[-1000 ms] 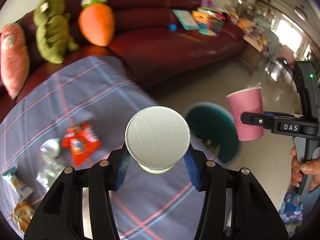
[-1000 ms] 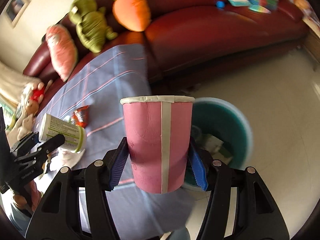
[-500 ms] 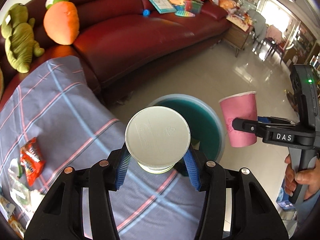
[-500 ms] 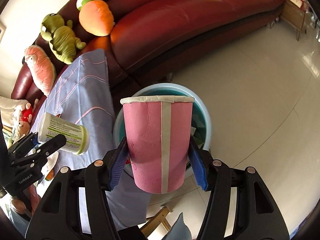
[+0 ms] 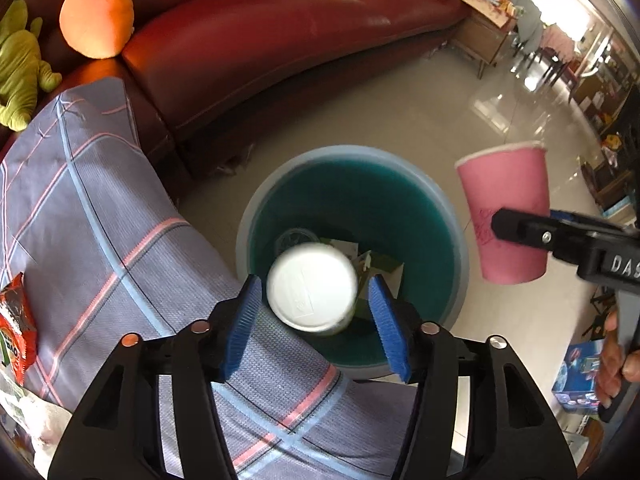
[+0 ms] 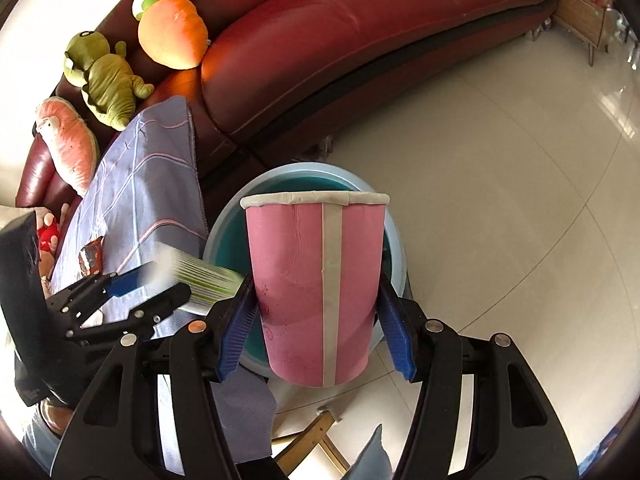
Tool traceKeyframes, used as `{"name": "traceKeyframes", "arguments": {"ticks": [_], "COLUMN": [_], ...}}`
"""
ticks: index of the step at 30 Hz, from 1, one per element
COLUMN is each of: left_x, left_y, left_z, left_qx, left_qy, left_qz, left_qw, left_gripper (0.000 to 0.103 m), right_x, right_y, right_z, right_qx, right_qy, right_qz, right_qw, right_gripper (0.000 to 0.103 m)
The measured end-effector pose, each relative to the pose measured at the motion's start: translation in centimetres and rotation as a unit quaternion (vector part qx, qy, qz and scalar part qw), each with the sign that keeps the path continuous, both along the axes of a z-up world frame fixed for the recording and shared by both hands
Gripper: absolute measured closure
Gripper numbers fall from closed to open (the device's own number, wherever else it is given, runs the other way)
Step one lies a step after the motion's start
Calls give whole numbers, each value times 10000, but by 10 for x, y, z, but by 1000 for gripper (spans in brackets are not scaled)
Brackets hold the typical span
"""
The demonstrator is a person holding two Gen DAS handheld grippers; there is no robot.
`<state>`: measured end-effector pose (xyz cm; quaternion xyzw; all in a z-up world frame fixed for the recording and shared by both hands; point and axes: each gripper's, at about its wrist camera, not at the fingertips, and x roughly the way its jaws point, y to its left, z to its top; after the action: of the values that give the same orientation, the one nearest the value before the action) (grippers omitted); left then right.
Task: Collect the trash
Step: 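Open the left tool over the teal bin to drop the white cup, then open the right tool over the teal bin to drop the pink cup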
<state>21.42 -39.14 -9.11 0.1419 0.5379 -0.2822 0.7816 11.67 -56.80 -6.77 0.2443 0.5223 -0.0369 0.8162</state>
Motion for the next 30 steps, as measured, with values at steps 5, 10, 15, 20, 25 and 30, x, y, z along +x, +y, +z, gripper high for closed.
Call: {"name": "traceKeyframes", "arguments": {"ticks": [5, 10, 15, 20, 25, 30], "left_x": [1, -1, -5, -6, -8, -13], "left_y": [6, 15, 33, 53, 69, 82], "left_z": [-6, -1, 11, 21, 25, 30], "left_qx": [-14, -57, -190, -362, -448, -525], "left_qy": [35, -43, -230, -275, -273, -304], "left_qz": [-2, 86, 207, 373, 517, 612], "left_qw": [10000, 9999, 9993, 9983, 9973, 9963], "left_gripper": [41, 31, 15, 13, 13, 12], "right_x": [7, 20, 39, 58, 61, 55], "right_y": [0, 5, 17, 33, 42, 43], "right_z": [-2, -5, -7, -9, -14, -16], "right_qx": [-17, -51, -42, -73, -139, -166], "right_qy": [37, 85, 117, 189, 365, 509], "right_qz": [13, 103, 237, 400, 436, 353], "right_qw": [10000, 9999, 9996, 9990, 9983, 9979], "right_gripper": [47, 47, 45, 32, 28, 22]}}
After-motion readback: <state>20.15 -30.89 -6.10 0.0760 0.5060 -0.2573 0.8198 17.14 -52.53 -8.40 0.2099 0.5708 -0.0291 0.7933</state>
